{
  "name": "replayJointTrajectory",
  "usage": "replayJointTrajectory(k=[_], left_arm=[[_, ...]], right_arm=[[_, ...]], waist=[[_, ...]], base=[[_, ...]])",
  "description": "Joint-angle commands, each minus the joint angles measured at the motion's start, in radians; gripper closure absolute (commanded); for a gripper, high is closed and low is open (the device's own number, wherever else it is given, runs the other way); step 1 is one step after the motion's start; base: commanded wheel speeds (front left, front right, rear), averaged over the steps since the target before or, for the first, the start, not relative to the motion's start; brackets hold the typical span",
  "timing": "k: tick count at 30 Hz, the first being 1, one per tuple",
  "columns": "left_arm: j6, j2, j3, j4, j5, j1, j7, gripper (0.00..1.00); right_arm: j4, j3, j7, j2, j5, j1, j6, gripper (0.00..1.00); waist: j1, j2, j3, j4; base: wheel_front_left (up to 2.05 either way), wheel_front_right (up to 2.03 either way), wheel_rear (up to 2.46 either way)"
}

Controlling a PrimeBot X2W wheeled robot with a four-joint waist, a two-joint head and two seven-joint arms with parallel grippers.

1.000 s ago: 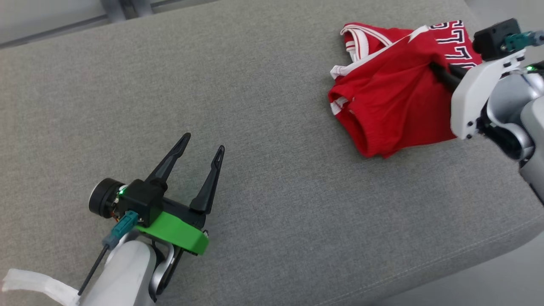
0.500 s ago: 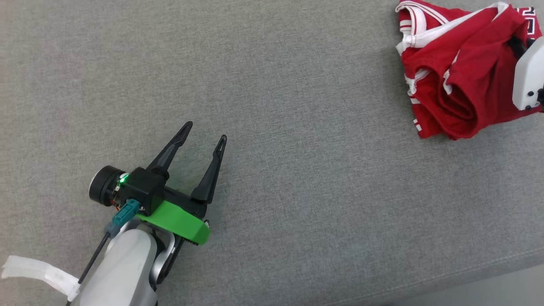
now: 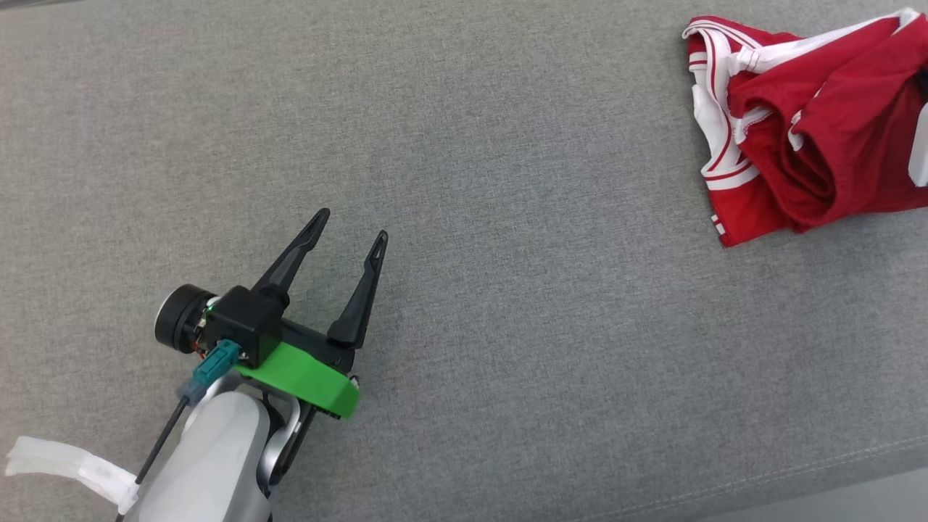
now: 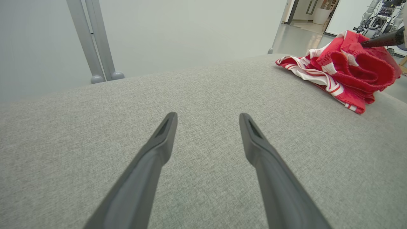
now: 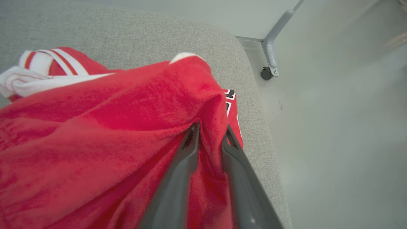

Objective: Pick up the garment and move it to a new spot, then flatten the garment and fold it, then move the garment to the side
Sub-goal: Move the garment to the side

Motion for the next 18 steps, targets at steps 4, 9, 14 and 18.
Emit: replayJointTrajectory(k=[4,9,14,18], left_arm=[[0.0,-0.003,0.009,0.004,-0.011,0.019,-0.005,0.0],[0.009,-0.01,0.038,-0.002,-0.014,0.05,-0.004,0.0],[0.033,-0.012,0.105,-0.021,-0.023,0.106,-0.004,0.0],[0.057,-0.01,0.174,-0.044,-0.031,0.161,-0.004,0.0]], right_arm=[[0.046,-0.003,-0.057,0.018,-0.038,-0.022,-0.001,0.0],[0.055,-0.007,-0.15,0.037,-0.071,-0.024,-0.001,0.0],[-0.009,-0.006,-0.263,0.07,-0.066,0.024,-0.001,0.0],[-0.086,-0.02,-0.328,0.095,-0.05,0.082,-0.001,0.0]], waist=[[-0.0001,-0.0001,-0.026,0.006],[-0.0001,-0.0001,-0.084,0.011],[-0.0001,-0.0001,-0.18,0.019],[-0.0001,-0.0001,-0.26,0.027]], base=[[0.0,0.0,0.0],[0.0,0.0,0.0],[0.0,0.0,0.0],[0.0,0.0,0.0]])
